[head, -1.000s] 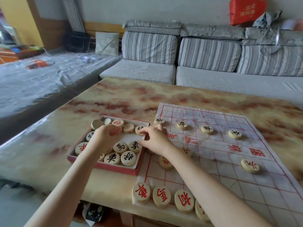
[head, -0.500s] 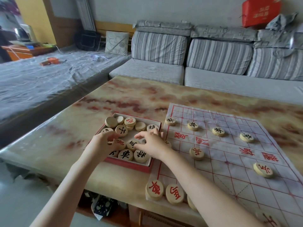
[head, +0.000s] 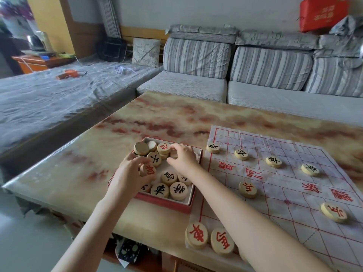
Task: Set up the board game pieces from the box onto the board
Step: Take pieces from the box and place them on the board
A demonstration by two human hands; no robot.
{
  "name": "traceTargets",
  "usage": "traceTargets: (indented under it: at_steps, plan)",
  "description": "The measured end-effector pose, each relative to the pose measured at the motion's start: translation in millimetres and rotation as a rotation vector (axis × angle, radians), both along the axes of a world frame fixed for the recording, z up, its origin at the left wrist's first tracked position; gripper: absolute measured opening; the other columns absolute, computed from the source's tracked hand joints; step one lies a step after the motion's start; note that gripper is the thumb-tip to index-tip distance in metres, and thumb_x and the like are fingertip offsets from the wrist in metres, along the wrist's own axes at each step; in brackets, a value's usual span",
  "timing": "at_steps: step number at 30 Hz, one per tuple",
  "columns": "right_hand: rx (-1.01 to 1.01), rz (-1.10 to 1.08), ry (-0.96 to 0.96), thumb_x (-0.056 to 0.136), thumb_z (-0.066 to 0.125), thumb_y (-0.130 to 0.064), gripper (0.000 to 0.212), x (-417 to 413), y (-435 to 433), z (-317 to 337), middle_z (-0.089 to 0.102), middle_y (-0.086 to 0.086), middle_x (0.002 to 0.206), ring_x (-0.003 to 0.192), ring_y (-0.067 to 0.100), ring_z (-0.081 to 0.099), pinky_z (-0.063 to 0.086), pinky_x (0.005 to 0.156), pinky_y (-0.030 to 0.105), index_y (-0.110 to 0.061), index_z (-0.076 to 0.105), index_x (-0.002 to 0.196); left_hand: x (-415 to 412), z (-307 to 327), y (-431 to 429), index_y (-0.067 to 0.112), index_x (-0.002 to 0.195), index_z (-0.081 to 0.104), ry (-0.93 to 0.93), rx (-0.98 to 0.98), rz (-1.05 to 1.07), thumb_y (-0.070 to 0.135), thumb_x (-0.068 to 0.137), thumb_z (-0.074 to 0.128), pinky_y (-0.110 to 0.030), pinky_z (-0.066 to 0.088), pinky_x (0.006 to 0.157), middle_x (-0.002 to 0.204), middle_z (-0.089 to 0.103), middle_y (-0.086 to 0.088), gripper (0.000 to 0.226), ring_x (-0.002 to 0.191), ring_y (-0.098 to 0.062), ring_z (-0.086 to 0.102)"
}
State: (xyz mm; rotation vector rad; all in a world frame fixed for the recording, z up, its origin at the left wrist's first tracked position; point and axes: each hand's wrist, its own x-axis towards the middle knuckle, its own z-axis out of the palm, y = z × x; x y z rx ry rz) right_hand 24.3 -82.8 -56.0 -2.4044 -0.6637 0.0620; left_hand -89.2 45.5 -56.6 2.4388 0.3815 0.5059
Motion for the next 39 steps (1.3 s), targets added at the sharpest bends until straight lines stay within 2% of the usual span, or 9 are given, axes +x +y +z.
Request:
traceTargets:
  at_steps: [4, 6, 11, 17, 21, 25, 29, 33, 39]
  plan:
    - [0.007, 0.034, 0.003, 0.088, 0.05, -0.008, 0.049, 18.2, 19.1, -5.3, 0.042, 0.009, 0.134, 0.126, 0.027, 0.035, 0.031, 0.107, 0.033, -0.016, 0.044, 0.136, 0.7, -3.9, 3.7, 0.02, 0.106, 0.069, -0.07, -0.077, -0.013, 0.017, 0.06, 0.084, -0.035, 0.049, 0.087, 0.109, 0.057, -0.001, 0.049, 0.093, -0.022, 0.061]
    - [-0.029, 0.052, -0.021, 0.09, 0.051, -0.009, 0.047, 24.9, 25.4, -9.5, 0.039, 0.008, 0.133, 0.125, 0.027, 0.035, 0.031, 0.107, 0.034, -0.016, 0.044, 0.136, 1.8, -4.7, 4.9, 0.021, 0.11, 0.068, -0.083, -0.105, -0.012, 0.018, 0.06, 0.084, -0.034, 0.05, 0.085, 0.11, 0.058, 0.0, 0.053, 0.091, -0.021, 0.062]
    - [-0.102, 0.041, -0.074, 0.088, 0.06, -0.025, 0.047, 31.5, 35.1, -15.7, 0.035, 0.01, 0.13, 0.122, 0.028, 0.032, 0.028, 0.105, 0.034, -0.014, 0.046, 0.132, 2.2, -7.1, 4.7, 0.027, 0.107, 0.067, -0.078, -0.164, 0.034, 0.024, 0.061, 0.084, -0.008, 0.04, 0.06, 0.094, 0.063, 0.006, 0.049, 0.069, 0.001, 0.059]
    - [0.11, -0.01, -0.034, 0.077, 0.071, -0.026, 0.05, 23.0, 17.5, -4.8, 0.048, 0.01, 0.122, 0.118, 0.025, 0.041, 0.036, 0.099, 0.031, -0.007, 0.05, 0.118, 1.3, -3.2, 1.7, 0.028, 0.105, 0.068, -0.07, -0.182, 0.065, 0.028, 0.059, 0.084, -0.006, 0.037, 0.058, 0.081, 0.068, 0.004, 0.048, 0.068, 0.004, 0.058]
    - [0.224, -0.018, 0.002, 0.075, 0.073, -0.021, 0.057, 8.9, -20.1, 12.2, 0.047, 0.01, 0.123, 0.118, 0.022, 0.044, 0.037, 0.1, 0.028, -0.009, 0.049, 0.126, 0.1, 1.4, -12.0, 0.029, 0.102, 0.068, -0.075, -0.148, 0.04, 0.035, 0.057, 0.084, -0.007, 0.038, 0.06, 0.078, 0.064, 0.009, 0.048, 0.068, 0.006, 0.055]
    - [0.251, -0.026, 0.055, 0.074, 0.075, -0.02, 0.054, -8.0, -75.2, 28.6, 0.048, 0.006, 0.121, 0.11, 0.015, 0.049, 0.035, 0.086, 0.017, -0.014, 0.053, 0.124, -2.0, 6.9, -37.6, 0.03, 0.099, 0.068, -0.069, -0.157, -0.028, 0.042, 0.057, 0.083, 0.0, 0.038, 0.056, 0.076, 0.062, 0.017, 0.047, 0.07, 0.013, 0.053]
    - [0.253, -0.059, 0.103, 0.073, 0.076, -0.019, 0.052, -24.0, -130.0, 38.0, 0.051, 0.003, 0.124, 0.11, 0.014, 0.049, 0.036, 0.086, 0.017, -0.017, 0.055, 0.121, -5.7, 11.2, -68.7, 0.029, 0.102, 0.068, -0.06, -0.153, -0.119, 0.047, 0.058, 0.08, -0.005, 0.038, 0.062, 0.081, 0.066, 0.013, 0.049, 0.073, 0.006, 0.057]
    - [0.229, -0.104, 0.108, 0.073, 0.077, -0.017, 0.053, -39.1, -173.5, 40.3, 0.054, -0.001, 0.119, 0.101, 0.01, 0.051, 0.035, 0.07, 0.0, -0.015, 0.056, 0.121, -8.7, 15.4, -101.2, 0.03, 0.104, 0.067, -0.065, -0.166, -0.2, 0.048, 0.059, 0.078, -0.016, 0.047, 0.067, 0.085, 0.067, 0.013, 0.05, 0.077, -0.002, 0.061]
    - [0.196, -0.128, 0.123, 0.072, 0.078, -0.02, 0.054, -60.5, -220.6, 39.9, 0.054, 0.003, 0.122, 0.105, 0.011, 0.052, 0.037, 0.08, 0.012, -0.016, 0.057, 0.121, -12.1, 22.2, -149.2, 0.031, 0.104, 0.066, -0.046, -0.151, -0.296, 0.054, 0.058, 0.077, -0.02, 0.052, 0.071, 0.089, 0.068, 0.012, 0.052, 0.078, -0.002, 0.062]
